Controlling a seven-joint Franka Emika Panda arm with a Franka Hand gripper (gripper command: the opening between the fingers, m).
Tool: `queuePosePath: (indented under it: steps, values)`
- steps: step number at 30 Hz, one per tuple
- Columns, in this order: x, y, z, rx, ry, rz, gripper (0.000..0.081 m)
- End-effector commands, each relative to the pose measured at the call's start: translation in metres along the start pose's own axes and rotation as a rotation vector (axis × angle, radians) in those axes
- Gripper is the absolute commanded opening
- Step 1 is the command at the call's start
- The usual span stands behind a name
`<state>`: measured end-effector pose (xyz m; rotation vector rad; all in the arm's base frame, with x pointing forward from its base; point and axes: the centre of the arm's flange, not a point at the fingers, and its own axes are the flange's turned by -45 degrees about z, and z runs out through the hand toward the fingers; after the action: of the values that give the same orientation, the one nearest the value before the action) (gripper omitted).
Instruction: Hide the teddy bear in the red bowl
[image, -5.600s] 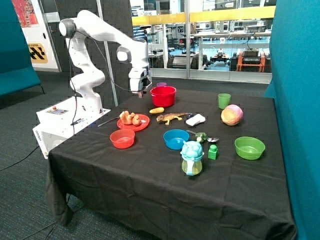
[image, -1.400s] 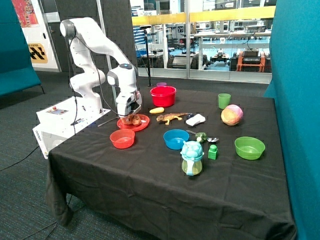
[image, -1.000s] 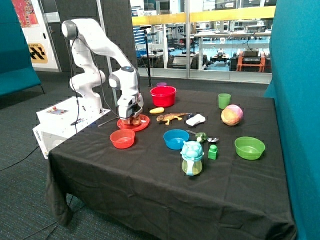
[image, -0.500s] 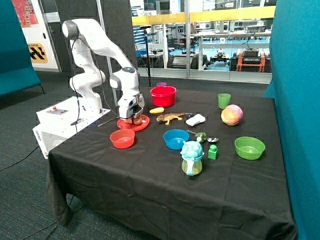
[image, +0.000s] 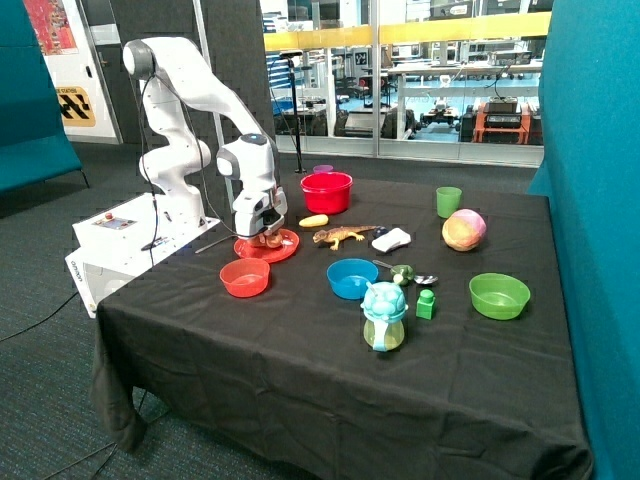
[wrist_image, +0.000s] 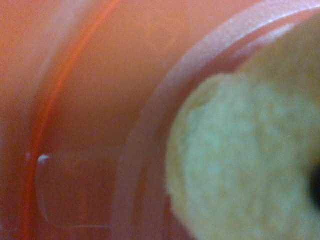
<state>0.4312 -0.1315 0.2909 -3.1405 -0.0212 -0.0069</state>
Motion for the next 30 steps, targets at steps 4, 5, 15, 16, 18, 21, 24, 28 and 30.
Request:
queuePosePath:
  steps: [4, 5, 15, 16, 18, 21, 24, 28, 30]
  values:
    - [0.015, -0.012, -0.033, -0.0008, -0.0044, -0.058, 0.0]
    - [0.018, -0.015, -0.038, -0.0008, -0.0044, -0.066, 0.0]
    - [0.048, -0.062, -0.081, -0.0005, -0.0045, -0.209, 0.0]
    - [0.052, -0.072, -0.086, -0.0004, -0.0045, -0.235, 0.0]
    - [0.057, -0.084, -0.091, -0.0004, -0.0045, -0.25, 0.0]
    - [0.064, -0.105, -0.098, -0.0003, -0.0045, -0.294, 0.0]
    - [0.068, -0.128, -0.103, -0.0002, -0.0045, -0.348, 0.0]
    - [0.07, -0.162, -0.107, 0.0, -0.0045, -0.429, 0.0]
    - [0.069, -0.178, -0.108, 0.0001, -0.0045, -0.46, 0.0]
